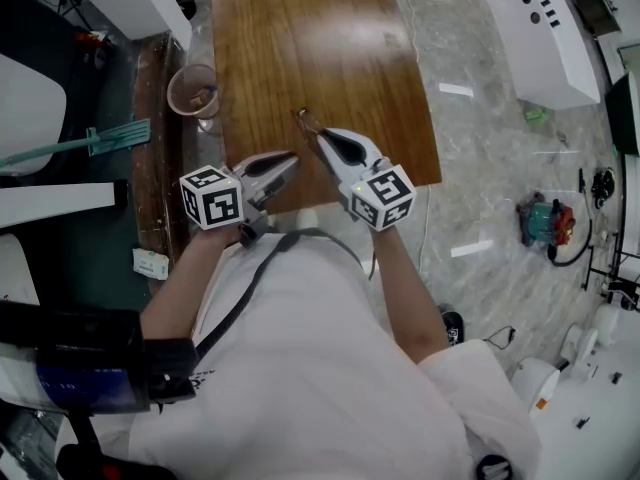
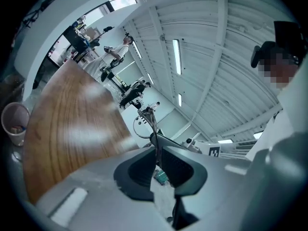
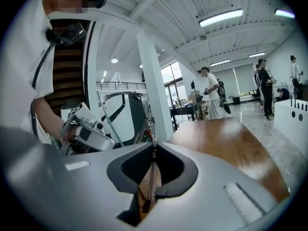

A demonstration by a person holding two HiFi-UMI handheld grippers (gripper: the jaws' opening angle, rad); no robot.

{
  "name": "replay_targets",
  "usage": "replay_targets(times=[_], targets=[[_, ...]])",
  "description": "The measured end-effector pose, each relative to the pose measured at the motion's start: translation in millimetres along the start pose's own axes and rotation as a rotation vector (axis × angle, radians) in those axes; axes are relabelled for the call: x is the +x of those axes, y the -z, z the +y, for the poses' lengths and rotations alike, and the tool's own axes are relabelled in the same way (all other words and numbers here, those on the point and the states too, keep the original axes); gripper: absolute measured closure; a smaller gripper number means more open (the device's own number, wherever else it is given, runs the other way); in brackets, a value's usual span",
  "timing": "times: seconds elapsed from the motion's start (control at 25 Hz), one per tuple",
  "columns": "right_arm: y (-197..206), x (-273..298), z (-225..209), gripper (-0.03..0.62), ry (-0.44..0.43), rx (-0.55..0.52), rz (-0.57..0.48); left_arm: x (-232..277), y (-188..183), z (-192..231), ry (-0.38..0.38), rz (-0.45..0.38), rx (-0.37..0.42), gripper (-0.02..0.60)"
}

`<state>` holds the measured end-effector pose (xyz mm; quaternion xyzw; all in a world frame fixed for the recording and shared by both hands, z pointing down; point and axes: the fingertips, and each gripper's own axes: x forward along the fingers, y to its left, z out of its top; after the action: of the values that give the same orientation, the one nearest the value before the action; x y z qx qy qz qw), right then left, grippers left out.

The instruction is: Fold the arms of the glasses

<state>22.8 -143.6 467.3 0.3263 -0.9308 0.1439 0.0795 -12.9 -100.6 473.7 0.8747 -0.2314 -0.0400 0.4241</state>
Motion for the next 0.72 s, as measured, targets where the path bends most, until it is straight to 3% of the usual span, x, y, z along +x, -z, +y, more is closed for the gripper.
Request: replay_targets(times=[0.4,0.56,0.72], targets=[[9,24,-37,0.563,0.011,-0.214,0.153,-24,-19,40,-0.188,-0.025,0.124,0.575],[30,41,-47,0.563,-0.005,-0.406,0.258,-25,-21,55,-0.286,-0.023,0.192,0.575],[58,61,-62,0.563,-0.018,-0.625,0.336,-25,-25,66,-0.349,-0.047,0.194,0.575]])
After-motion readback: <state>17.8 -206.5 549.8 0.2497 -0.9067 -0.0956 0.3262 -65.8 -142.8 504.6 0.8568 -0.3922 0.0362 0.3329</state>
